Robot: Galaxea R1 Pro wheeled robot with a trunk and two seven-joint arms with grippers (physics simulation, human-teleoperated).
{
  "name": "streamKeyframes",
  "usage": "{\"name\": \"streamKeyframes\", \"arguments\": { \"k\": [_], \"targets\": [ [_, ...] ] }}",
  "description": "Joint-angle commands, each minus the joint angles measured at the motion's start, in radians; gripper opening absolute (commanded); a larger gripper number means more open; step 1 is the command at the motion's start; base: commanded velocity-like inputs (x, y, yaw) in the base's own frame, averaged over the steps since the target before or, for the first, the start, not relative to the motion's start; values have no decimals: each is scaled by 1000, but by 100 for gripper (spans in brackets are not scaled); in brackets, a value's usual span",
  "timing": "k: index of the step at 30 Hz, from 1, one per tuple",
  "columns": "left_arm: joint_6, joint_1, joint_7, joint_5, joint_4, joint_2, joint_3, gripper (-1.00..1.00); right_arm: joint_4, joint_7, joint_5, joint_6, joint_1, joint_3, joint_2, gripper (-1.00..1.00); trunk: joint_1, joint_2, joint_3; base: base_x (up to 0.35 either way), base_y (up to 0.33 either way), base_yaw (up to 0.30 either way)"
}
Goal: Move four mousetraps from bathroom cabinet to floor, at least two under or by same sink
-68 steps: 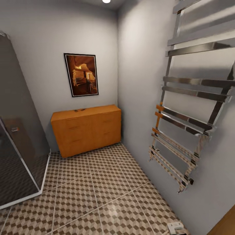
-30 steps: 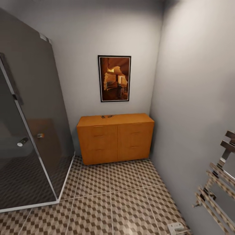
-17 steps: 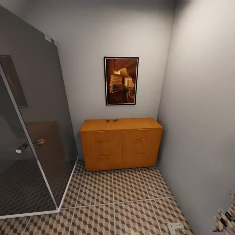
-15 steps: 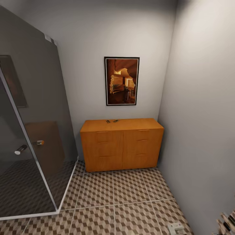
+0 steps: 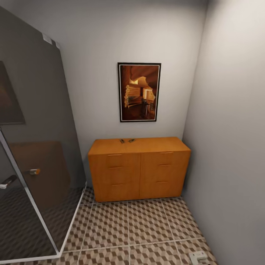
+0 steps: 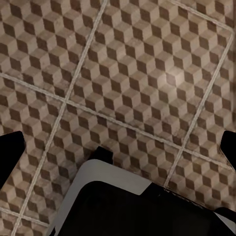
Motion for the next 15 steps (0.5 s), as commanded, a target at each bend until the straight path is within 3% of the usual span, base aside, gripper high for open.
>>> {"name": "streamKeyframes", "arguments": {
  "k": [1,15],
  "targets": [
    [0,-1,0,8,2,0,-8,100,2,-1,11,1,-1,-8,0,100,1,-1,0,342,0,3],
    [0,-1,0,8,2,0,-8,100,2,-1,10,1,-1,-8,0,100,1,-1,0,342,0,1]
  ]
}}
